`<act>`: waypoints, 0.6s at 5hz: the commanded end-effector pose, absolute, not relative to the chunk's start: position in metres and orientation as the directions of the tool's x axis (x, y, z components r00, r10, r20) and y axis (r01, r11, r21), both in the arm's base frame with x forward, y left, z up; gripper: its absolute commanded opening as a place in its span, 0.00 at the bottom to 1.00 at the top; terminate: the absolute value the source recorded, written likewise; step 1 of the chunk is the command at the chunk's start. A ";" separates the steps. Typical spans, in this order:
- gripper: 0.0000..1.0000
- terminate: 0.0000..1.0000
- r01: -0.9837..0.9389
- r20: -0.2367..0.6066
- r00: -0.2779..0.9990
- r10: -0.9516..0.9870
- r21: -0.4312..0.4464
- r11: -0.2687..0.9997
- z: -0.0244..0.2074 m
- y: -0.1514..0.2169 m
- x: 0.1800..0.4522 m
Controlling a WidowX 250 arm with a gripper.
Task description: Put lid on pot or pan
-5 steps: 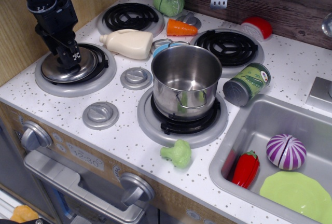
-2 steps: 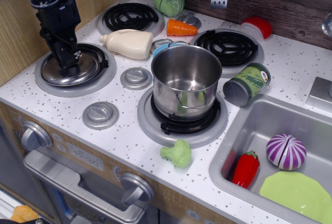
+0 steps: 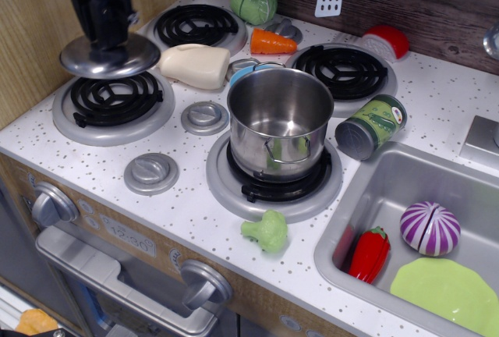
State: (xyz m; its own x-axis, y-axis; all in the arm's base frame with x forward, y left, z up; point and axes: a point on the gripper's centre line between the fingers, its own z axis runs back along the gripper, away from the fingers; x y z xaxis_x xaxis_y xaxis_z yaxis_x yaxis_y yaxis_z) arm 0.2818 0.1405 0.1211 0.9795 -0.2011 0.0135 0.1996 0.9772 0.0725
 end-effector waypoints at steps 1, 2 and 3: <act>0.00 0.00 0.086 0.103 0.989 -0.101 0.146 0.985 0.164 0.091 0.277; 0.00 0.00 0.057 0.173 0.981 -0.087 0.172 0.983 0.166 0.051 0.294; 0.00 0.00 0.113 0.204 0.967 -0.151 0.186 0.976 0.162 0.025 0.310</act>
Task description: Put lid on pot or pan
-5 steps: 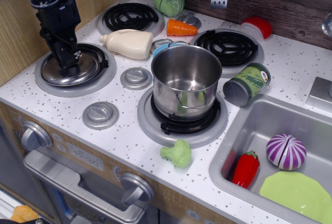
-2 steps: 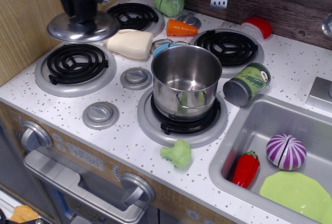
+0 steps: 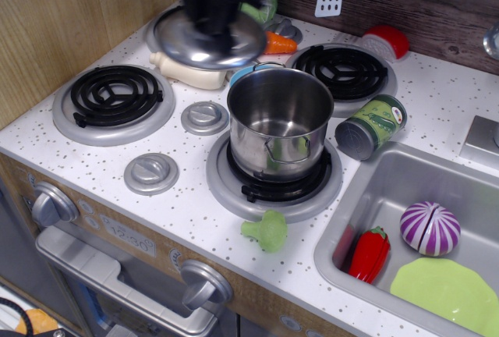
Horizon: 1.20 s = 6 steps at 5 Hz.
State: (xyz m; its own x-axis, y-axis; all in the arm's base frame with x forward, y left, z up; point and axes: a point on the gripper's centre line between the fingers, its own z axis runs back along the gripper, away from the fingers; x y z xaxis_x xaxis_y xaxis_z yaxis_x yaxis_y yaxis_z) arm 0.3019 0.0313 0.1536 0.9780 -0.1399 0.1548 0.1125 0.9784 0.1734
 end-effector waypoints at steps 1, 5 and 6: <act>0.00 0.00 0.129 0.190 0.968 -0.165 0.187 0.974 0.156 -0.005 0.319; 0.00 0.00 0.214 0.175 0.953 -0.246 0.182 0.960 0.120 -0.010 0.322; 0.00 1.00 0.241 0.182 0.938 -0.294 0.262 0.934 0.114 -0.007 0.320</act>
